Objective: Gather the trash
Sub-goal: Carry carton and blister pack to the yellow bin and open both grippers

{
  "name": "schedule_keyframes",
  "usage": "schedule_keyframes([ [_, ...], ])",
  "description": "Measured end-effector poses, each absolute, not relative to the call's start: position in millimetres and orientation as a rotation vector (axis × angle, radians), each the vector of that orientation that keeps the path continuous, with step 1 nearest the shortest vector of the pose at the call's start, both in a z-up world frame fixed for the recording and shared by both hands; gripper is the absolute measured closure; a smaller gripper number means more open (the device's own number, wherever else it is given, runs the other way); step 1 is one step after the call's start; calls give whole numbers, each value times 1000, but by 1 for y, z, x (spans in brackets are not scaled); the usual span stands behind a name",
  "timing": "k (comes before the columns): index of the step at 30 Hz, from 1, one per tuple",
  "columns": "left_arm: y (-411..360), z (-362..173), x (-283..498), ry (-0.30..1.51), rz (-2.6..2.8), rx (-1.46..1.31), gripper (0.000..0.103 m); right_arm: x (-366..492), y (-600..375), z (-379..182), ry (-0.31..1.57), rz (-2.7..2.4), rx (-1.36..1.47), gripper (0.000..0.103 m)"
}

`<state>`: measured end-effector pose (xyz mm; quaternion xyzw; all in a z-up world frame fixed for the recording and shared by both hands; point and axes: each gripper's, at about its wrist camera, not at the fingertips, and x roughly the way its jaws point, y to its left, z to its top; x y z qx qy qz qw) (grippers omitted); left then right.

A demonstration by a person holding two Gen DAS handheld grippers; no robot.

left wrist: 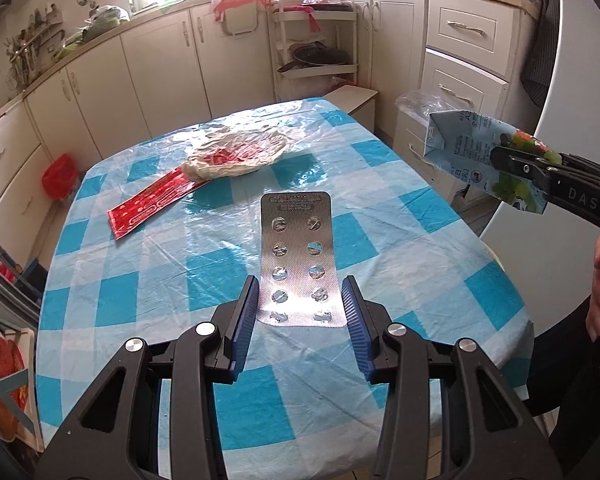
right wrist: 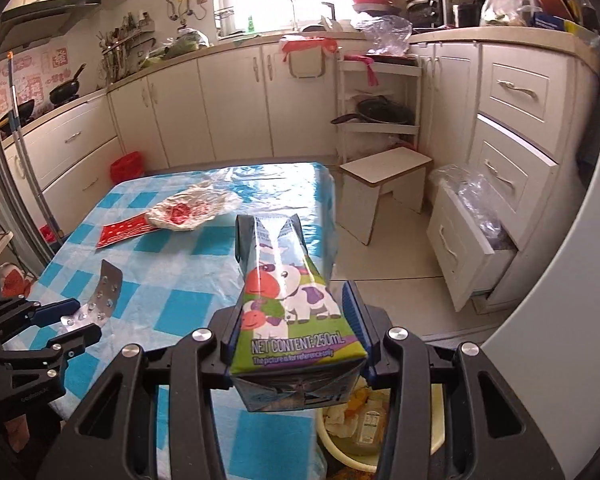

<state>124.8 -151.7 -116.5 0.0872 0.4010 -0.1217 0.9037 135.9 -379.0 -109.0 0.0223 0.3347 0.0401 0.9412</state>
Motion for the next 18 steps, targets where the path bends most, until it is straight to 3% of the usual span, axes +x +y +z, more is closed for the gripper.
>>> schedule_keyframes([
  [9, -189, -112, 132, 826, -347, 173, 63, 136, -413, -108, 706, -64, 87, 59],
  [18, -220, -115, 147, 822, -448, 135, 63, 139, -432, -143, 819, -128, 83, 59],
])
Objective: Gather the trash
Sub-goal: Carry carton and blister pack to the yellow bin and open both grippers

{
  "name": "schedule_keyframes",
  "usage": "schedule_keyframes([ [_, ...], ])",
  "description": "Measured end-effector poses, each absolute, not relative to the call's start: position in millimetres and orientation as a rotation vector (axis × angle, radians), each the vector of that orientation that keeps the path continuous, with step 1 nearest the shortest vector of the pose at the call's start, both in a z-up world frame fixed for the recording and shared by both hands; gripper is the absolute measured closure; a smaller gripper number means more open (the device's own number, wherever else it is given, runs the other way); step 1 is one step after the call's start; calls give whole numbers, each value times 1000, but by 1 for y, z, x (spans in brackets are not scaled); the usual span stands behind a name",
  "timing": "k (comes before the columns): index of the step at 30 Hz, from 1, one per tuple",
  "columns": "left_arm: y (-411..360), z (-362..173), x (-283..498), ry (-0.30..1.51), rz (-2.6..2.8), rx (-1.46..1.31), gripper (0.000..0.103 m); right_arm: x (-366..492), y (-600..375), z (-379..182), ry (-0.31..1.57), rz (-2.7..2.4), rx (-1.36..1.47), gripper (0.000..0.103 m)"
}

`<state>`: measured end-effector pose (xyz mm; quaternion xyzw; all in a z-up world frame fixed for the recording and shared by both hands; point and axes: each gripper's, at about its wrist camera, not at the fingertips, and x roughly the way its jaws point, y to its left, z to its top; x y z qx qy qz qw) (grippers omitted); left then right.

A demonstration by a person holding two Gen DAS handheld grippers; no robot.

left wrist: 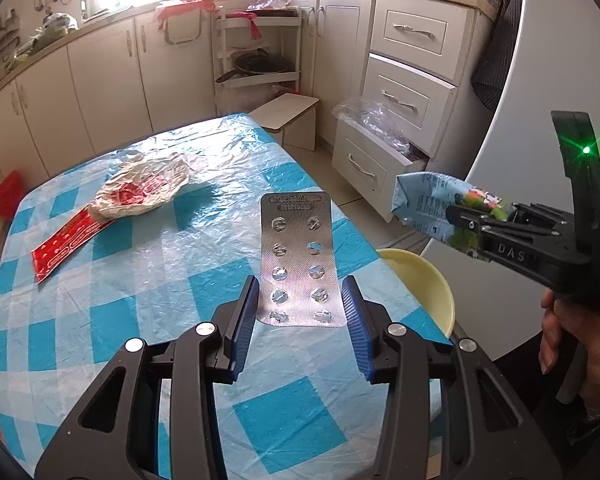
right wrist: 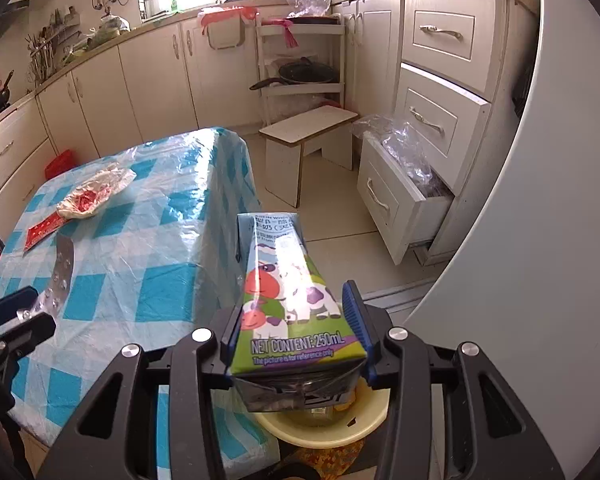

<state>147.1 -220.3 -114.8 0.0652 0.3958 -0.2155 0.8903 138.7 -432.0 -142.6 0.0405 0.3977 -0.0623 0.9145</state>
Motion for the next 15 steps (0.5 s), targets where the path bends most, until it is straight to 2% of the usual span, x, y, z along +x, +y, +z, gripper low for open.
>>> schedule_keyframes([
  [15, -253, -123, 142, 839, -493, 162, 63, 146, -454, -174, 964, -166, 141, 59],
])
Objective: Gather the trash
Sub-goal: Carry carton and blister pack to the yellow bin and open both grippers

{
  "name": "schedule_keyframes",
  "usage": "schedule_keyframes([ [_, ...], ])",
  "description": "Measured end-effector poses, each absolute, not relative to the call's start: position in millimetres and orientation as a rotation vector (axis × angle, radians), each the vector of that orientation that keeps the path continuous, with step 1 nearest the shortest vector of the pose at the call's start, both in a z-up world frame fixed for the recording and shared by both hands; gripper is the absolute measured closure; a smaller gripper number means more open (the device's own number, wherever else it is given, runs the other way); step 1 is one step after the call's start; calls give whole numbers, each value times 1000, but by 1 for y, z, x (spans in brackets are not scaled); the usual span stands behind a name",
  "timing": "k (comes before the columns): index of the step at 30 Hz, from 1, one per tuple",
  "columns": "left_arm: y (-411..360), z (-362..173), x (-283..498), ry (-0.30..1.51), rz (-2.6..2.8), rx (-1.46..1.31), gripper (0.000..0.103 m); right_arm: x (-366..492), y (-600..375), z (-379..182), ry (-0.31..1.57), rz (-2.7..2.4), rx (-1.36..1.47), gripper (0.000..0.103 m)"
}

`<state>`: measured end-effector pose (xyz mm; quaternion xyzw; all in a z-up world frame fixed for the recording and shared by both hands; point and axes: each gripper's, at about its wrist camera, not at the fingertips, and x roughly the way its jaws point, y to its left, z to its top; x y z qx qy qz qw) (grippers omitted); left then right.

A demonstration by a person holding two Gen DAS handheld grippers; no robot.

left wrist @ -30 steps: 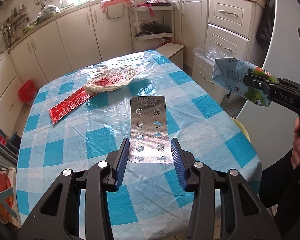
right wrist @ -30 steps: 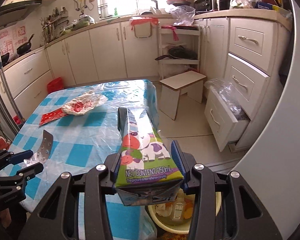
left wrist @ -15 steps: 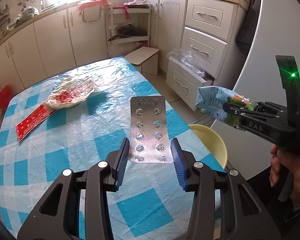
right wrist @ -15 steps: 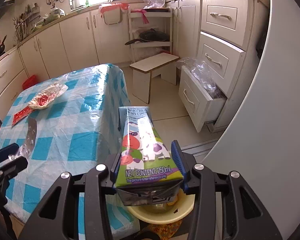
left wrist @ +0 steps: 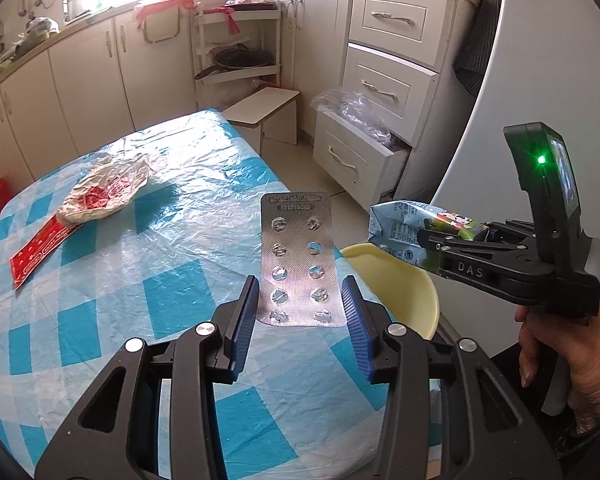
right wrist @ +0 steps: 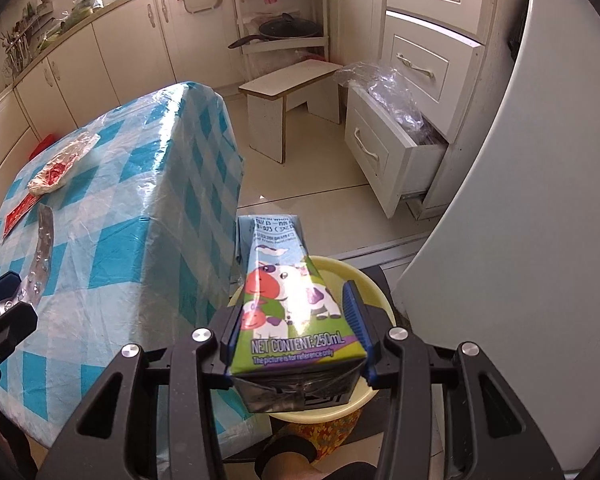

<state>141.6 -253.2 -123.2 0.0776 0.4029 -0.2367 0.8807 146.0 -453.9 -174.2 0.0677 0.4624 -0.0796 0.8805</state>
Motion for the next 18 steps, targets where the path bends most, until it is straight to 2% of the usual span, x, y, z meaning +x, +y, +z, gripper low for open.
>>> schedule_keyframes([
  [10, -272, -124, 137, 842, -502, 194, 63, 149, -473, -172, 936, -225, 254, 56],
  [18, -293, -126, 135, 849, -521, 223, 63, 126, -486, -127, 684, -239, 346, 34],
])
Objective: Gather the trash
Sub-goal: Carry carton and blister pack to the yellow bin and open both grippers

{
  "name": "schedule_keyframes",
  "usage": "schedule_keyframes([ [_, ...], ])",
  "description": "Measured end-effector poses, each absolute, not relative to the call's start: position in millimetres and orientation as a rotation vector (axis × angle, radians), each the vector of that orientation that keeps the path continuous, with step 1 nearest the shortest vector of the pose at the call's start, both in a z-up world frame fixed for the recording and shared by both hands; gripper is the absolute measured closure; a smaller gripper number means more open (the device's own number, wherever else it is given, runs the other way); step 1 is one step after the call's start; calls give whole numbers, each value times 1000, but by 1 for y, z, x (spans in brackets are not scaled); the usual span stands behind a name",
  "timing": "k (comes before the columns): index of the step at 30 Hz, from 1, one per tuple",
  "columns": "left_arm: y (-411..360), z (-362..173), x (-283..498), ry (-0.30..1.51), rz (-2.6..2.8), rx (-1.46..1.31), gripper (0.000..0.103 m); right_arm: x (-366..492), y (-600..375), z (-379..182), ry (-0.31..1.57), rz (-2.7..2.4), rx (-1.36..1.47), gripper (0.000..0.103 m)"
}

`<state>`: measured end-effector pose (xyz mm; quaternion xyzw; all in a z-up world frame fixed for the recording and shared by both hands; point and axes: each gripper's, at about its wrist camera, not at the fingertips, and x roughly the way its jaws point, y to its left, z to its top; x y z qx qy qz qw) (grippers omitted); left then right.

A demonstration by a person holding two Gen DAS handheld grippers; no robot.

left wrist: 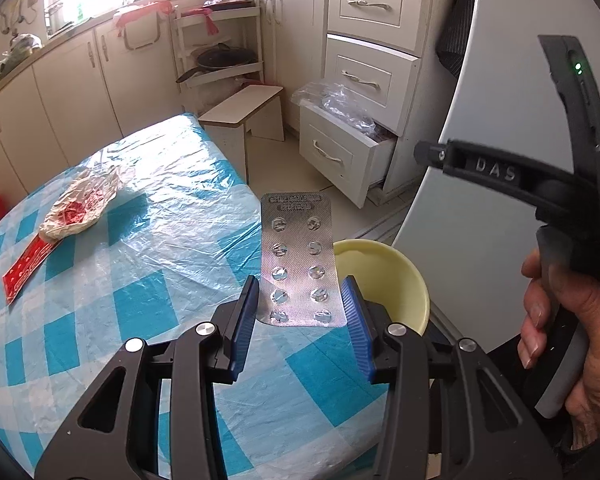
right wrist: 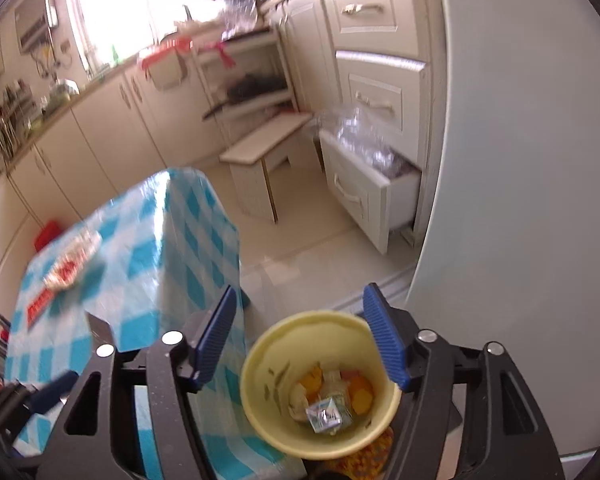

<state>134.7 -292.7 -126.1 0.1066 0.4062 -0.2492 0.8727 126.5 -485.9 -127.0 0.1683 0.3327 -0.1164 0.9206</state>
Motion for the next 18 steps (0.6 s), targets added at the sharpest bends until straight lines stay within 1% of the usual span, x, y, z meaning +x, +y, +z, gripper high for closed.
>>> schedule_keyframes([
  [1, -296, -127, 134, 851, -525, 225, 63, 125, -488, -123, 662, -241, 355, 31],
  [2, -299, -128, 134, 854, -530, 227, 63, 123, -489, -120, 643, -241, 365, 30],
  [12, -347, -143, 137, 898, -604, 239, 63, 106, -501, -96, 492, -266, 423, 27],
  [18, -373, -160, 151, 964, -637, 210, 63, 106, -505, -94, 475, -263, 444, 27],
])
